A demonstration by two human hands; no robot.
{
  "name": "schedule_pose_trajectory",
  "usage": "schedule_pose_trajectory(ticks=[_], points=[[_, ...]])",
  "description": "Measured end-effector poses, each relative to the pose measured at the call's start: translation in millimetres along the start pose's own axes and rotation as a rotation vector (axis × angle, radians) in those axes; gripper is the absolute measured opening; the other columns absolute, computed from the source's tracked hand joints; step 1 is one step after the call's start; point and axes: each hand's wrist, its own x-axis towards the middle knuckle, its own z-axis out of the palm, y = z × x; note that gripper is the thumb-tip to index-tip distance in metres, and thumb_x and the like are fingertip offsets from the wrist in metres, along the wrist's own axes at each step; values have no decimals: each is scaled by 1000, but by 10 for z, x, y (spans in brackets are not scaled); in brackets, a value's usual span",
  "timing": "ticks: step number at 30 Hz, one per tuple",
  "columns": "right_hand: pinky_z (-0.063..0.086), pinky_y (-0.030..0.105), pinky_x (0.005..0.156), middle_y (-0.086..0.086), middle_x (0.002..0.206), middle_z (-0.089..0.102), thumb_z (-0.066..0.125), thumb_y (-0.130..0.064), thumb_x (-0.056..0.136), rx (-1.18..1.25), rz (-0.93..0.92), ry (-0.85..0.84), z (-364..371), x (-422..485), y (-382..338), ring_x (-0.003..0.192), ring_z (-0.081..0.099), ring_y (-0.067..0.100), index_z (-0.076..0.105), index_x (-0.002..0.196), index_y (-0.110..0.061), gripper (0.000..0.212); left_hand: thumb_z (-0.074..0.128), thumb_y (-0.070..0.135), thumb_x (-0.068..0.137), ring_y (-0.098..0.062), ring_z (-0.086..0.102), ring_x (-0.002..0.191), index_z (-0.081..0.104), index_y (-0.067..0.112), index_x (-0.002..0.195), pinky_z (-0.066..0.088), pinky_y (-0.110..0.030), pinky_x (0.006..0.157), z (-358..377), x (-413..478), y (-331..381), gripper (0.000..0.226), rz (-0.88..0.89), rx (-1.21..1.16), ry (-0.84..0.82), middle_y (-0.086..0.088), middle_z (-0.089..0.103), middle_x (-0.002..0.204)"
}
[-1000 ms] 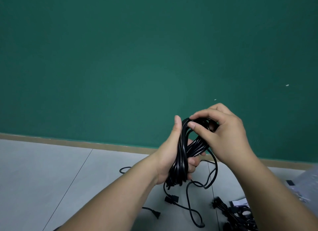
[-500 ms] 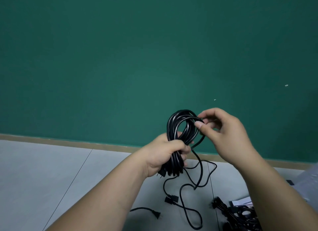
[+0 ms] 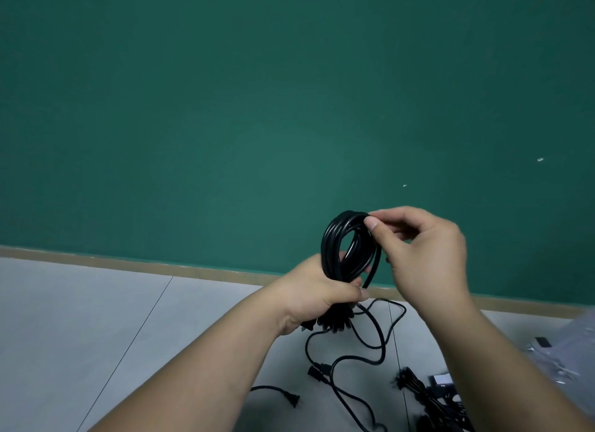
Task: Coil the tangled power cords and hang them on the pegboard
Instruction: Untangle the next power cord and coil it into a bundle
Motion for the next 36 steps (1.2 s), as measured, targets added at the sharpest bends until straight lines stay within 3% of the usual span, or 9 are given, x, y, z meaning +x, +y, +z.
schedule_pose_trajectory(ticks=[4,9,12,17,21,25,30,34,36], points=[[45,8,70,-12,85,70,82,-26,92,-172,-171,62,-6,-20,-41,79,66,8,81,92,-31,6,77,12,85,-11,54,77,62,19,84,42,-30,77,29,-22,23,17,-3,-22,-39,4,58,82],[63,38,76,-3,90,78,83,-23,92,137,60,-81,-27,59,-19,78,72,20,82,91,-28,5,71,0,96,-18,74,106,64,3,104,52,-25,94,31,-50,58,11,-1,-88,-93,-11,75,107],[64,41,77,0,93,81,80,-20,94,299,212,-165,-60,55,-36,84,74,16,82,95,-22,3,71,1,96,-29,74,92,63,3,101,56,-34,91,46,-83,50,9,-8,-150,-108,-15,69,92],[63,30,74,-1,106,80,57,-44,107,343,342,-293,13,2,-9,100,77,21,77,114,-23,30,70,11,95,-17,50,67,59,6,109,58,-46,83,90,-18,35,18,-16,-432,-80,-3,51,78],[66,35,79,-2,90,79,37,-60,107,303,524,-571,101,-130,3,77,74,16,74,116,-23,54,73,13,93,-18,50,64,68,8,100,51,-38,68,26,49,112,10,52,-667,134,-4,53,76],[56,50,79,-1,74,69,50,-50,109,72,419,-884,72,-167,158,62,60,21,72,119,-19,39,72,11,97,-18,52,59,64,17,82,45,-33,63,-241,108,158,18,107,-713,565,-2,57,73],[52,37,71,-3,65,57,63,-32,106,-73,269,-924,-58,-43,78,60,49,16,76,110,-24,16,72,25,97,-20,52,66,62,21,78,44,-31,63,-492,75,175,21,58,-299,928,6,57,70],[43,32,64,-6,62,52,68,-42,101,-262,32,-933,-156,15,-65,60,47,13,76,96,-33,13,67,25,99,2,53,61,62,21,97,44,-15,57,-518,60,191,6,133,94,954,8,62,82],[40,31,62,-8,63,53,71,-42,99,-269,-58,-897,-230,34,-109,60,43,10,76,91,-35,12,66,24,99,1,55,64,59,26,96,45,-22,62,-553,51,167,8,104,246,883,9,62,83]])
